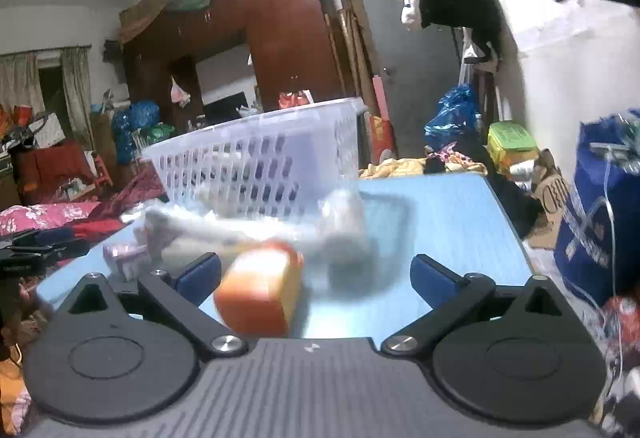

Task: Organize objects
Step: 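Grasp the small purple box with the left gripper while the right gripper grasps the orange bottle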

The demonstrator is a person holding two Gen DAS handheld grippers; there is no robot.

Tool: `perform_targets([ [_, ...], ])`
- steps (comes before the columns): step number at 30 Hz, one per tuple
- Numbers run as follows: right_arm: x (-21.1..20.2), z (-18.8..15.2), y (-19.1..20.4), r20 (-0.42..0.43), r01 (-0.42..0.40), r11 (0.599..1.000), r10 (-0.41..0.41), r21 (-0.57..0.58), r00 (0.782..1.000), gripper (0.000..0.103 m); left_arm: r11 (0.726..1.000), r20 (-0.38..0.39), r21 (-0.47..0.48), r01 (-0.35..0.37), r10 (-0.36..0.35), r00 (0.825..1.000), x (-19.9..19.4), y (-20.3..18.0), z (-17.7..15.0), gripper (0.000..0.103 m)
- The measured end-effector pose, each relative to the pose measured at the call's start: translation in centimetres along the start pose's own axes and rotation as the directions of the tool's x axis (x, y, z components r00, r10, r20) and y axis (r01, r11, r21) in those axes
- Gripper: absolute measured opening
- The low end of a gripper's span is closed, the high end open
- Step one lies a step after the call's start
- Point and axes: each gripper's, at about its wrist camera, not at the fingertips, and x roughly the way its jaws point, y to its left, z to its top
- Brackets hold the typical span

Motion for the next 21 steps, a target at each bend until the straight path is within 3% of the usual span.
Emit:
perform_targets([
  [5, 1.5, -0.1, 1.2, 0.003, -0.018, 1.0, 0.018, -0.025, 1.0, 0.101, 1.0, -0.01, 0.007, 0.023, -0.023, 1.0, 0.9, -0.7, -0.5, 0.09],
  [12, 2.3, -2.4, 3.3, -0.025, -0.044, 0.995, 0.042, -0.088, 0.999, 0.083, 1.0, -0.021, 0.01, 0.017, -0.017, 1.0, 2.1, -1.6, -1.5, 0.09],
  [21, 3.3, -2.8, 4.4, -0.025, -0.016, 0.993, 0.014, -0.117, 1.0, 0.079, 0.999, -0.008, 0.036, -0.017, 0.018, 1.0, 2.6, -2.6, -1.7, 0.09],
])
